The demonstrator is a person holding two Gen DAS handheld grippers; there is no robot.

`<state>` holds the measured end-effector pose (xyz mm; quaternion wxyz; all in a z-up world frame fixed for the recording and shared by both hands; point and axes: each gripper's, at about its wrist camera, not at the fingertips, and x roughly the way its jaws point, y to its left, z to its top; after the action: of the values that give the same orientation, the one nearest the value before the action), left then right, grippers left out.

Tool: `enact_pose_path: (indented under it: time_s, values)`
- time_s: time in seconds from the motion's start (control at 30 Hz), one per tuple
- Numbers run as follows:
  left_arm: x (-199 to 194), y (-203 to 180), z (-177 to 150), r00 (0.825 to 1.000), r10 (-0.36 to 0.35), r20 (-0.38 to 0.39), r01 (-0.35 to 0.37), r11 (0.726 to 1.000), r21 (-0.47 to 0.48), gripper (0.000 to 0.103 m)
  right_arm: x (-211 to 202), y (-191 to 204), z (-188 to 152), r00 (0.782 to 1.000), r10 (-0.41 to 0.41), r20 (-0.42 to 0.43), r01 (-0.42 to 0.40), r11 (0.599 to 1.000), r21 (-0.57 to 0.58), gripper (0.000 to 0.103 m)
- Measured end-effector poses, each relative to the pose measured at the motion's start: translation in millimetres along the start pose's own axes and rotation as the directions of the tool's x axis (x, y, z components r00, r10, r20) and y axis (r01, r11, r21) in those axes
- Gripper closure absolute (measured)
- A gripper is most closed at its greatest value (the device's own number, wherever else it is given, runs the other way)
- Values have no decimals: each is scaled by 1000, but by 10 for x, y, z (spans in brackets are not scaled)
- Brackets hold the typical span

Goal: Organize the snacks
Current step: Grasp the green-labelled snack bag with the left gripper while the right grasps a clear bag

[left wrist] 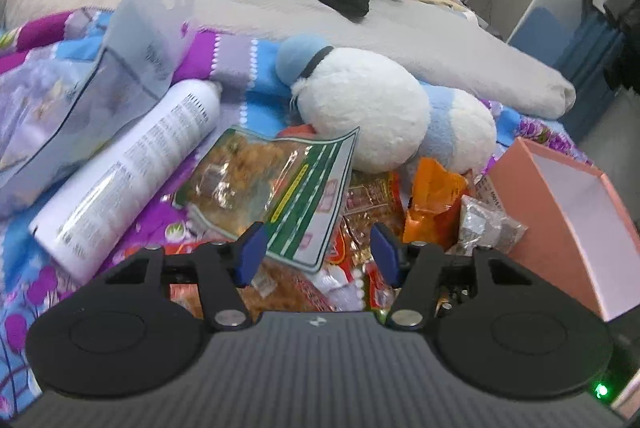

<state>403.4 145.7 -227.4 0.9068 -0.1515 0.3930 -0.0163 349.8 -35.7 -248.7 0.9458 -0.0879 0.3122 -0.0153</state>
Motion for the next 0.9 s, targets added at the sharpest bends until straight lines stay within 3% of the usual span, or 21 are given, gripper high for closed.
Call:
enact_pose_path:
  time_s: [0.13, 0.2, 0.37, 0.43, 0.9]
  values:
    - [129, -83, -2, 999, 50, 4, -50, 997, 66, 49, 28, 54, 5, 1000, -23, 7, 23, 1000, -10, 51]
    - [204, -95, -3, 997, 76, -8, -75, 993, 88, 57, 43, 63, 21, 1000, -29, 0, 29, 1000, -1, 50]
    - [277, -77, -2, 995, 95, -19, -93, 991, 97, 89, 97, 107, 26, 999, -42, 8, 42, 999, 14, 51]
    - [250, -72, 6, 996, 92, -11, -91, 991, 95, 94, 106, 120, 23, 999, -43, 15, 43, 999, 14, 51]
    - [-276, -88, -87, 996, 82, 21, -83, 995, 50, 99, -33, -45, 61, 996, 80, -41, -78, 996, 52, 75]
